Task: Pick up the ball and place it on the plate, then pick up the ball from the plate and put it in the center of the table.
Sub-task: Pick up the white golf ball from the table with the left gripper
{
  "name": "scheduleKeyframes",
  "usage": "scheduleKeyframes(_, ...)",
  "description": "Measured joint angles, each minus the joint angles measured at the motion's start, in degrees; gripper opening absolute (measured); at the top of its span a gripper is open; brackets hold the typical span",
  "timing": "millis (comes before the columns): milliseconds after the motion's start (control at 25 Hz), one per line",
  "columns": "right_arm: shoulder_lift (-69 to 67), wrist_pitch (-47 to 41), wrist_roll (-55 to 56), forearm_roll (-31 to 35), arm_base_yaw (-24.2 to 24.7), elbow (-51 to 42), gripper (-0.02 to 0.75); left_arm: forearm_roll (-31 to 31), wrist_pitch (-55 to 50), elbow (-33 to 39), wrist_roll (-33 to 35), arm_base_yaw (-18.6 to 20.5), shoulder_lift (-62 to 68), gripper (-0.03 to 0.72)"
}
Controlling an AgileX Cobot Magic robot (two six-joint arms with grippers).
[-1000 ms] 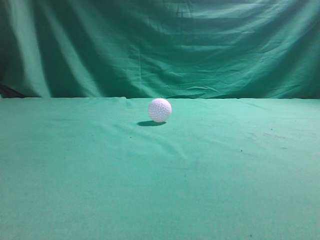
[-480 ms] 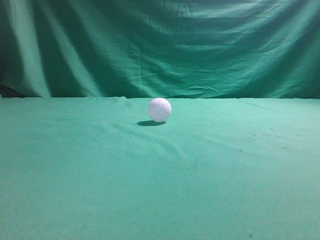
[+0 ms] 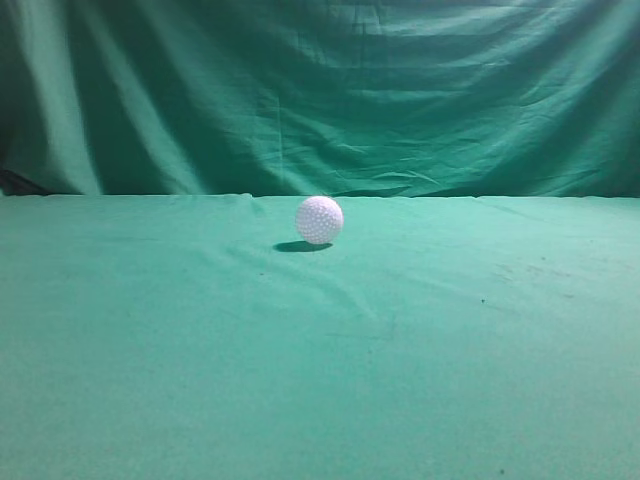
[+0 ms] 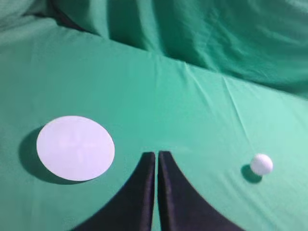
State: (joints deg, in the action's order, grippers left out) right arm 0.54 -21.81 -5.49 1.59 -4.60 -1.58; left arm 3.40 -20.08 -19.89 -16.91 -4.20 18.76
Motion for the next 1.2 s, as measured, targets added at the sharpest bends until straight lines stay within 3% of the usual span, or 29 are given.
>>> scheduleKeyframes(80,0.00,0.00,0.00,0.00,0.00,0.00,0.000,4.98,-0.62,-0.86,8.68,-0.34,2.66,0.000)
scheduleKeyframes(280,0.00,0.00,0.00,0.00,0.00,0.00,0.000,25.33,-10.79,-8.36,40.39,-1.79,16.73,0.000)
scheduleKeyframes(400,0.00,0.00,0.00,0.00,0.00,0.00,0.000,30.73,-14.41,-12.63,49.72,-1.79,25.80,0.000)
scheduleKeyframes(600,0.00,0.00,0.00,0.00,0.00,0.00,0.000,33.18,-17.50,-20.72,56.21,-2.71,38.83,0.000)
scheduleKeyframes(760,0.00,0.00,0.00,0.00,0.00,0.00,0.000,33.18,-17.17,-27.54,59.51,-7.64,48.50,0.000)
scheduleKeyframes(880,0.00,0.00,0.00,0.00,0.00,0.00,0.000,33.18,-15.43,-33.11,59.63,-11.90,56.57,0.000)
scheduleKeyframes(1200,0.00,0.00,0.00,0.00,0.00,0.00,0.000,29.10,-18.73,-49.66,59.63,-17.47,76.32,0.000)
